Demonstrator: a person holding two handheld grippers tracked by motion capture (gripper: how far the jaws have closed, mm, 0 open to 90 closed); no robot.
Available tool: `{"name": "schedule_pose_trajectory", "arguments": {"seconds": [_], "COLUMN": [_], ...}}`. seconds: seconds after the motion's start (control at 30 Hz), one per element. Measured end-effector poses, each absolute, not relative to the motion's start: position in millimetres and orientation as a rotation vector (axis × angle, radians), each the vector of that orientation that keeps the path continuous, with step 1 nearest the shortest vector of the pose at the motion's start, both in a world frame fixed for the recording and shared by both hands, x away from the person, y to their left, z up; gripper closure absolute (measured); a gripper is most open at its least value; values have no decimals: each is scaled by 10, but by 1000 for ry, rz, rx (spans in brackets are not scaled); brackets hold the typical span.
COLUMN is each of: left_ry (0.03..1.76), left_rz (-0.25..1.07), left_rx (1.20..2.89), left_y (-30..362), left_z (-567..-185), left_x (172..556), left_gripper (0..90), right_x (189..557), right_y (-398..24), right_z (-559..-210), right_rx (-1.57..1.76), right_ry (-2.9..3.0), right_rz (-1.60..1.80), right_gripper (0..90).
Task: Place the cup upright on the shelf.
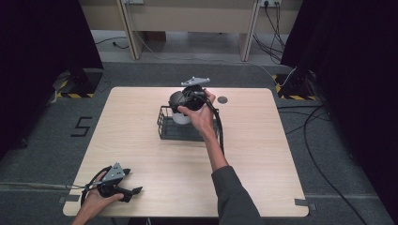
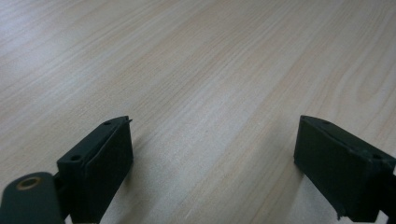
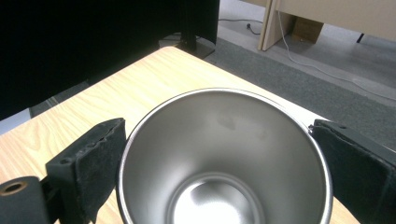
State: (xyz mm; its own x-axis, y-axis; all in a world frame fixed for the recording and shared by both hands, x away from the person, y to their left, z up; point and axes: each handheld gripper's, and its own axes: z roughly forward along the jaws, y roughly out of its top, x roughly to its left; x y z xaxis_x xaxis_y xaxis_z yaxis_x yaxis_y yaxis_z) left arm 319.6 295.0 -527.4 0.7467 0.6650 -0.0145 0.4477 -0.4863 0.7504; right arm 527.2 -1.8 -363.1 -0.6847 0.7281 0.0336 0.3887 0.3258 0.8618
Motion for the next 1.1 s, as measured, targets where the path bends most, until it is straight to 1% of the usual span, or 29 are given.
{"name": "schedule_pose_trajectory", "arguments": {"seconds": [0.73,1.1], "left_ry": [832,833], "left_rz": [361,360], "left_rx": [2164,2163], "left_y": [2949,2949], "left_z": [-5275,-5275], "left_x": [3196,3195], "left_gripper": [110,110], "right_x": [5327,5312], "right_y": [-19,-1], "right_z": [-4010,-4013], "right_rx": [1056,1051], "right_ry": [2304,2300], "right_rz": [1253,1246], "right_gripper": [59,55]}}
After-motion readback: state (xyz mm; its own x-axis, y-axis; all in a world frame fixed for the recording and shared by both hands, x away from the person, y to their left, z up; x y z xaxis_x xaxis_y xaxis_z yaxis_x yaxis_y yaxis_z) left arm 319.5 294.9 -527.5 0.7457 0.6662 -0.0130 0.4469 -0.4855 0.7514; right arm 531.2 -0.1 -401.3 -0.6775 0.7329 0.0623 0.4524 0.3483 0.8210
